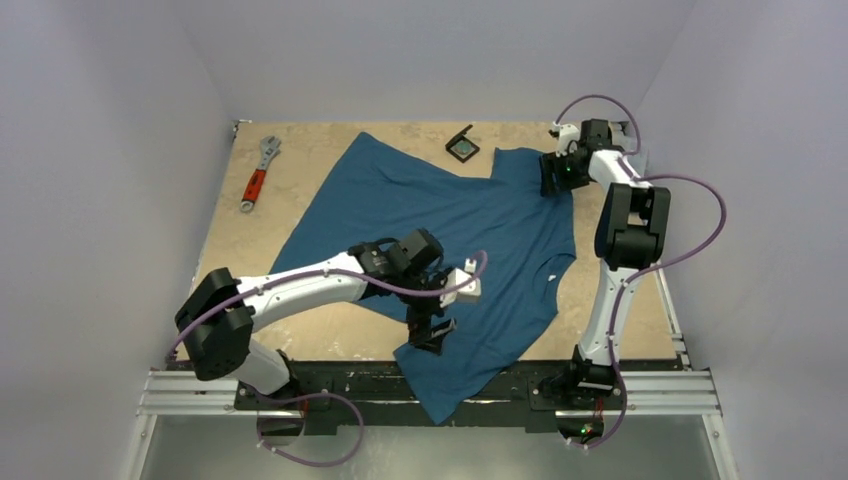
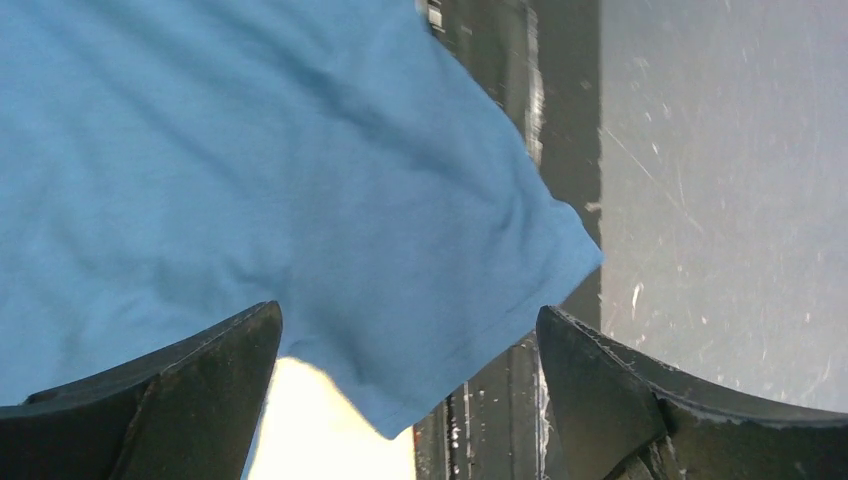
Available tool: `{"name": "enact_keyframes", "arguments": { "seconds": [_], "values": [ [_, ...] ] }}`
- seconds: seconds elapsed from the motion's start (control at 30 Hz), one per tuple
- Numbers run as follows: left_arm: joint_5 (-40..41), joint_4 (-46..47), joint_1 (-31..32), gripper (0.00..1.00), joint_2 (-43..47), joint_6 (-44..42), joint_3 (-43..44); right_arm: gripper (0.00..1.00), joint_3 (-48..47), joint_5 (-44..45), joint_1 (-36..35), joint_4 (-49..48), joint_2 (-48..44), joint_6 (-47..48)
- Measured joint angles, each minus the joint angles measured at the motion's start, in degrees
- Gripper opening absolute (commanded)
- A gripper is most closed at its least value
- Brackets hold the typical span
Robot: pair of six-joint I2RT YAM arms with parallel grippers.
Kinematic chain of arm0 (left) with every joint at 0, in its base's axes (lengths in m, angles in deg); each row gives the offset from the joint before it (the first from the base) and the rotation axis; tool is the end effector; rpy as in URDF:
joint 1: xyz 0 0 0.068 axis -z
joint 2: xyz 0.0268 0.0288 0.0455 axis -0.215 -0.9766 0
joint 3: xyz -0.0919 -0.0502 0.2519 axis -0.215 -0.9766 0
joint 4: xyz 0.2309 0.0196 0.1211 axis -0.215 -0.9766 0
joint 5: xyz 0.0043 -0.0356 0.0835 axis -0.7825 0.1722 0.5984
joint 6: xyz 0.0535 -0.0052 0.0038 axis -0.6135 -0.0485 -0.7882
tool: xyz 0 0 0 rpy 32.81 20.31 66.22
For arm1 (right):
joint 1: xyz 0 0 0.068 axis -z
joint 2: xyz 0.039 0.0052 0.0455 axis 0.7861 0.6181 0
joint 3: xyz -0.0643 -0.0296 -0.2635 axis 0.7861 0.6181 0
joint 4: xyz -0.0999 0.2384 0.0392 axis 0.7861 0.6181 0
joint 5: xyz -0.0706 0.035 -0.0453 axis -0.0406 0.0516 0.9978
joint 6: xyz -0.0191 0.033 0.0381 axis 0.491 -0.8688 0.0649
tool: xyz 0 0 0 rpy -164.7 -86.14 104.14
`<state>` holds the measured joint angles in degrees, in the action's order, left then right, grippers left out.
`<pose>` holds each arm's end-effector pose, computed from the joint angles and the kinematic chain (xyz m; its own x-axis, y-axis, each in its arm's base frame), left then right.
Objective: Remove the brooch from the garment
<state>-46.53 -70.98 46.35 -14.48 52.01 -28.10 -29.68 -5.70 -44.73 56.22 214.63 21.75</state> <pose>0.1388 -0.2693 0.2273 -0.1823 0.7595 -0.6245 0.9371 -0.0582 -0.3443 0.4840 -0.0513 0.1691 -0.7803 -0.2393 -0.5779 -0.3006 0.9537 0.0108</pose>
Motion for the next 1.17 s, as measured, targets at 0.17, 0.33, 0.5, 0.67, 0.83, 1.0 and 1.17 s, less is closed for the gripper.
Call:
{"name": "enact_keyframes", "arguments": {
  "seconds": [0.17,0.33,0.5,0.67,0.83,1.0,1.17],
  "values": [
    [0.42,-1.11,-10.29,1.00,2.80,6.03,4.02,0.86,-0.28,-4.85,0.55,2.19,-2.51,-0.22],
    [1.42,-3.69,-25.92,1.00,3.63,12.07,11.85,0.99,-3.67,-10.71,0.44,3.61,-8.13,-1.40],
    [2.47,-11.65,-43.36,1.00,1.18,14.82,23.91,0.99,-5.40,-15.37,0.31,3.52,-16.37,-4.07],
    [5.84,-20.74,-58.66,1.00,-4.61,15.19,36.65,0.99,-3.10,-17.20,0.31,3.37,-24.20,-5.29],
    [8.11,-25.27,-72.06,1.00,-7.72,15.58,39.76,0.99,10.56,-16.50,0.33,4.17,-33.64,-5.18],
    [11.45,-24.70,-77.79,1.00,-6.97,15.56,33.40,0.99,23.12,-14.91,0.39,6.75,-39.12,-4.85],
    [13.81,-23.87,-77.02,1.00,-5.01,16.61,23.26,0.99,29.64,-13.55,0.44,8.61,-42.21,-4.31]
  ]
}}
